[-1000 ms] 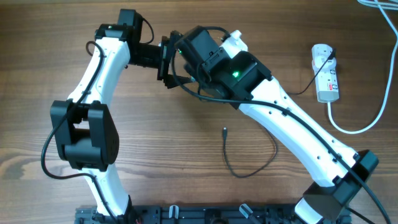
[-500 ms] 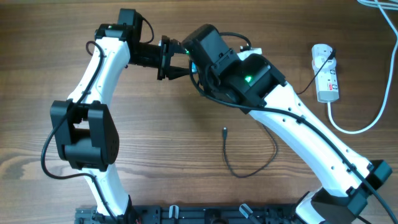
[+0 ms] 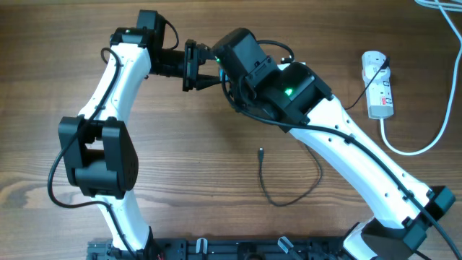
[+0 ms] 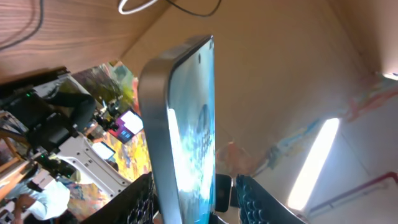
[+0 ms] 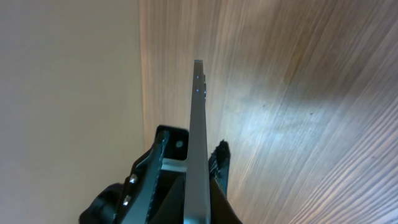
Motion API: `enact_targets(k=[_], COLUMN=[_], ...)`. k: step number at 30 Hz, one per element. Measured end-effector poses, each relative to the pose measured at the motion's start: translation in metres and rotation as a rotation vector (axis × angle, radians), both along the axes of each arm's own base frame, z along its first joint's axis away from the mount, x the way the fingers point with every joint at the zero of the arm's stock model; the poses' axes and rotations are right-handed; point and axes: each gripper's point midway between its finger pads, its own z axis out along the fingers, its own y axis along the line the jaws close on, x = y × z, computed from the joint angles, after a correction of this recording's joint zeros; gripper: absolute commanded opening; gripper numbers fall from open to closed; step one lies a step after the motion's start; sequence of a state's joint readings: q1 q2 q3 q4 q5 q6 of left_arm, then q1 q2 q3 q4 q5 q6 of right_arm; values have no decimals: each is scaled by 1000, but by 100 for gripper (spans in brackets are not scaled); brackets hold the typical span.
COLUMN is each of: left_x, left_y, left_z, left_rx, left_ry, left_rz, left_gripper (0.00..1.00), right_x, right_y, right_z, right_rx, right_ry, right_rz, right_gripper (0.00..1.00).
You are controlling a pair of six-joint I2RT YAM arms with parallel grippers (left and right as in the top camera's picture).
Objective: Plug charger to phone and switch on socket
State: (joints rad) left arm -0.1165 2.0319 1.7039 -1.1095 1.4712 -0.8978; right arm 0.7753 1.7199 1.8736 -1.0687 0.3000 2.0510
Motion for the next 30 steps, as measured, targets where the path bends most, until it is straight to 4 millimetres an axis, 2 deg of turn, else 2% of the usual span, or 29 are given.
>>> enact_targets(k=[12,26,30], left_x=[-1,-1,-1], left_y=[0,0,0], left_z=[4,4,4], left_rx=[-22,-23,-21], left_ry=[9,9,14], left_rz=[-3,-3,-3], left_gripper=[35,34,20], right_x=[-2,-2,-2], right_y=[5,5,6], right_z=[0,0,0], right_rx=[26,26,26], right_ry=[13,14,12], right_rz=[14,15,15], right_gripper=[5,5,5])
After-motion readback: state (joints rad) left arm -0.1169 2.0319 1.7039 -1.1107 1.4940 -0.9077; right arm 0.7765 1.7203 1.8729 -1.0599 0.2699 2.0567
